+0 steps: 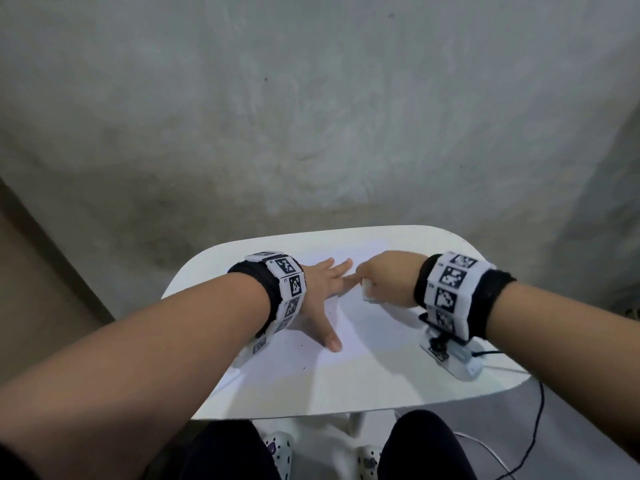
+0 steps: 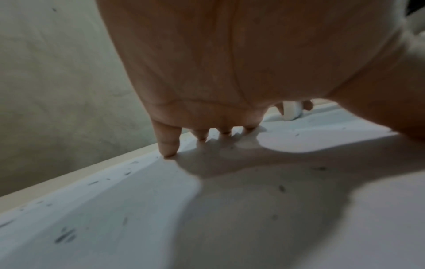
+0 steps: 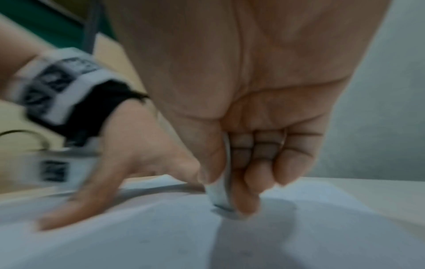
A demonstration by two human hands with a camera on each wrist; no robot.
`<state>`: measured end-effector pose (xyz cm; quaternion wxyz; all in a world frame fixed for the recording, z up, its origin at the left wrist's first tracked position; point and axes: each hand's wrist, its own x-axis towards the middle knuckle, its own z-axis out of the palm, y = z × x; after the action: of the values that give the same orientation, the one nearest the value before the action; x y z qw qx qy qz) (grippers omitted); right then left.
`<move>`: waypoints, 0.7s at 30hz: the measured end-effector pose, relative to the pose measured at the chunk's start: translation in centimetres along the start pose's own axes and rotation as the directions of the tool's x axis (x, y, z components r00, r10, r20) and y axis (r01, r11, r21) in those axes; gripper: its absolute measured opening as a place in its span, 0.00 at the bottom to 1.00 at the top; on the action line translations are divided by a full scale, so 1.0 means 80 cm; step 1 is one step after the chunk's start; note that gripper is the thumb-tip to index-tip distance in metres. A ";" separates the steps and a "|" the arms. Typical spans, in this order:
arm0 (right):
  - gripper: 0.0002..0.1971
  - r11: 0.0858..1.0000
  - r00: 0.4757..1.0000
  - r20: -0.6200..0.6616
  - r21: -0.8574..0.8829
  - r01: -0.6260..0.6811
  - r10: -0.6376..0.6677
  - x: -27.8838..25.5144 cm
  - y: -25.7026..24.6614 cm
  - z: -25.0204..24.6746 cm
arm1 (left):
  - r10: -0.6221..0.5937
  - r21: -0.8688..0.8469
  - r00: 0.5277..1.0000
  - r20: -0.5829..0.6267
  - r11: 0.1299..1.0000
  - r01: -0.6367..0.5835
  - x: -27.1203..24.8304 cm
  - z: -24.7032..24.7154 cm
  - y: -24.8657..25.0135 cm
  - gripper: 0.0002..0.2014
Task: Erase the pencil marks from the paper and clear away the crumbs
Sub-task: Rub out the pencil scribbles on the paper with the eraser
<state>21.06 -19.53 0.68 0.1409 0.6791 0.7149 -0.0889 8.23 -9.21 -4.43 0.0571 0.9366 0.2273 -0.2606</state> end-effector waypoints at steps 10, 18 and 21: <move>0.09 0.994 0.998 0.052 0.108 0.025 -0.031 0.003 -0.009 -0.008 | 0.018 -0.052 1.000 -0.015 0.998 -0.018 0.002 -0.003 -0.002 0.67; 0.07 0.952 0.998 0.050 0.306 0.023 -0.040 -0.009 0.026 0.000 | -0.010 0.007 1.000 0.019 1.000 0.010 0.000 -0.002 -0.002 0.66; 0.12 0.916 0.947 -0.186 0.358 -0.181 0.260 0.004 0.094 -0.012 | 0.002 -0.004 0.999 0.050 1.000 -0.001 -0.005 -0.002 -0.005 0.65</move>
<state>28.45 -18.43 1.93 -0.0518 0.7755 0.6188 -0.1139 7.78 -9.02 -4.10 0.0648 0.9298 0.2256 -0.2834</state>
